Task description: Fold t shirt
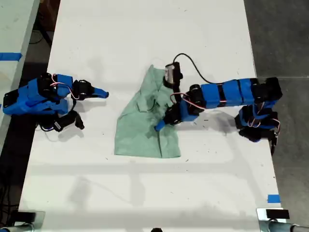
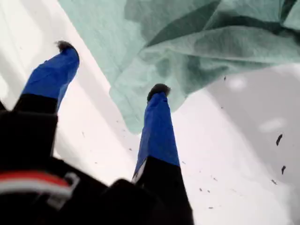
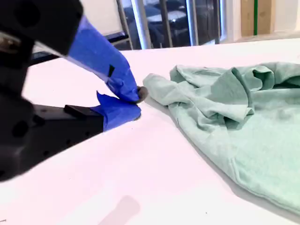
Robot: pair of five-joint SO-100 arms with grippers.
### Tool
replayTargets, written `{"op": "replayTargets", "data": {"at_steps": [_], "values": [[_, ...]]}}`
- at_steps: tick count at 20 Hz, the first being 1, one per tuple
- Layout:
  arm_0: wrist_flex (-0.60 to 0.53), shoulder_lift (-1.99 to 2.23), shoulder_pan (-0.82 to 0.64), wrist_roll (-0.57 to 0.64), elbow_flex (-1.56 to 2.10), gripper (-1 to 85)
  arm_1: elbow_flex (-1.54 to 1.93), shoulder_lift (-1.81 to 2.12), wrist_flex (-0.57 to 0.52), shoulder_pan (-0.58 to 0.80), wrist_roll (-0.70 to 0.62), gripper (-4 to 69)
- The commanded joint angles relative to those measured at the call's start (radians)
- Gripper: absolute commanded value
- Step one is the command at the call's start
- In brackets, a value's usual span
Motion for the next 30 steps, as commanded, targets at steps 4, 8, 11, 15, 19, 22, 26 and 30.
{"op": "replayTargets", "data": {"at_steps": [4,8,11,15,19,22,26,30], "values": [[0.006,0.005,-0.012,-0.029,-0.009,0.0,0.782,0.928,-0.058,0.040,0.150,13.7],[0.006,0.005,-0.011,-0.029,-0.009,-0.1,1.463,1.847,-0.078,0.104,0.133,-0.5],[0.005,0.005,-0.009,-0.029,-0.008,-0.1,1.674,1.884,-0.044,0.198,0.118,-0.5],[0.000,0.005,-0.005,-0.031,-0.008,-0.1,1.738,1.884,-0.046,0.199,0.172,-0.5],[0.000,0.005,-0.003,-0.031,-0.006,-0.1,1.738,1.884,-0.046,0.176,0.167,-0.5],[-0.002,0.005,-0.003,-0.031,-0.006,-0.1,1.738,1.884,-0.046,0.173,0.170,-0.5],[-0.002,0.005,-0.002,-0.031,-0.006,-0.1,1.738,1.884,-0.046,0.166,0.173,-0.5],[-0.003,0.005,-0.002,-0.031,-0.005,-0.1,1.738,1.884,-0.046,0.161,0.175,-0.5]]}}
